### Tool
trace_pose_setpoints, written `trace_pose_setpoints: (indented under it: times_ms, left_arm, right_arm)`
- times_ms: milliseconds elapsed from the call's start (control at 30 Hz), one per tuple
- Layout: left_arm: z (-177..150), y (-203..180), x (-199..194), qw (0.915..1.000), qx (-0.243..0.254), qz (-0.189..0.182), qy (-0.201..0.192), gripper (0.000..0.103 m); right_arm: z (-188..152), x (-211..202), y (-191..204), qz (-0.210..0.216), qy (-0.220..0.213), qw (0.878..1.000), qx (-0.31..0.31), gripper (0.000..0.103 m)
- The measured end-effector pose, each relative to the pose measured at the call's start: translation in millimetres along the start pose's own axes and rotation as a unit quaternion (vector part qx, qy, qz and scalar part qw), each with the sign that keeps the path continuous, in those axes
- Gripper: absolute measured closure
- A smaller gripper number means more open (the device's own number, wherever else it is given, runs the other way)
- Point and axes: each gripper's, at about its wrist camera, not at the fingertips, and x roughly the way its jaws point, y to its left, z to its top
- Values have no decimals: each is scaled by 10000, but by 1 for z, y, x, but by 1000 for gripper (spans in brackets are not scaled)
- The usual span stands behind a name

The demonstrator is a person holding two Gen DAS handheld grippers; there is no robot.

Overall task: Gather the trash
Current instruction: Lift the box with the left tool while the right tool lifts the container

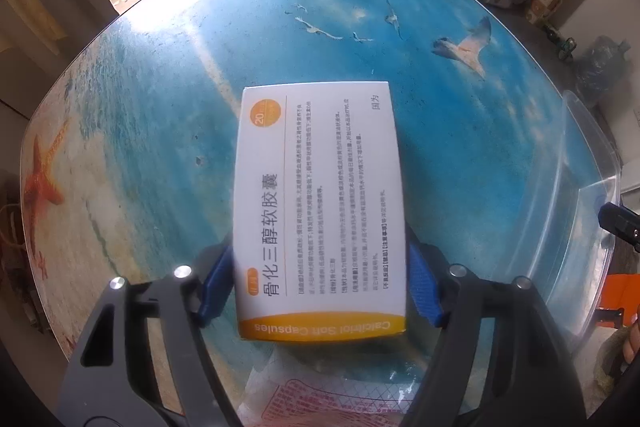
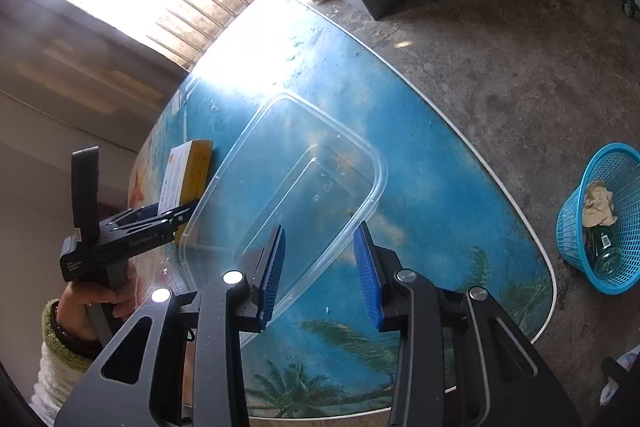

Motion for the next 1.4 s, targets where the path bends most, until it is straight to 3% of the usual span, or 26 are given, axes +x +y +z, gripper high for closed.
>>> trace_pose_setpoints:
  times_ms: [133, 233, 400, 667, 767, 1100, 1400]
  left_arm:
    - [0, -2, 1, 10000, -32, -29, -19, 34]
    - [1, -1, 1, 10000, -20, -5, -53, 34]
    - [8, -2, 4, 9999, -9, 32, -111, 32]
    - [14, -3, 4, 9997, 0, 64, -245, 36]
    - [14, -4, 2, 9995, 21, 110, -279, 36]
    - [3, -19, -54, 9948, 250, 295, -947, 36]
    - [-24, -54, -121, 9793, 535, 717, -1816, 36]
  right_arm:
    - [13, 0, 7, -167, -91, 9998, -83, 67]
    - [10, -3, 8, -301, -143, 9994, -44, 57]
    - [-6, 4, 9, -455, -26, 9988, -165, 57]
    - [-13, 9, 13, -583, -81, 9978, -306, 92]
    - [-13, 6, 10, -467, -93, 9986, -246, 98]
    - [-10, -19, 9, -491, -428, 9970, -416, 99]
    - [-18, -45, 3, -469, -739, 9952, -436, 99]
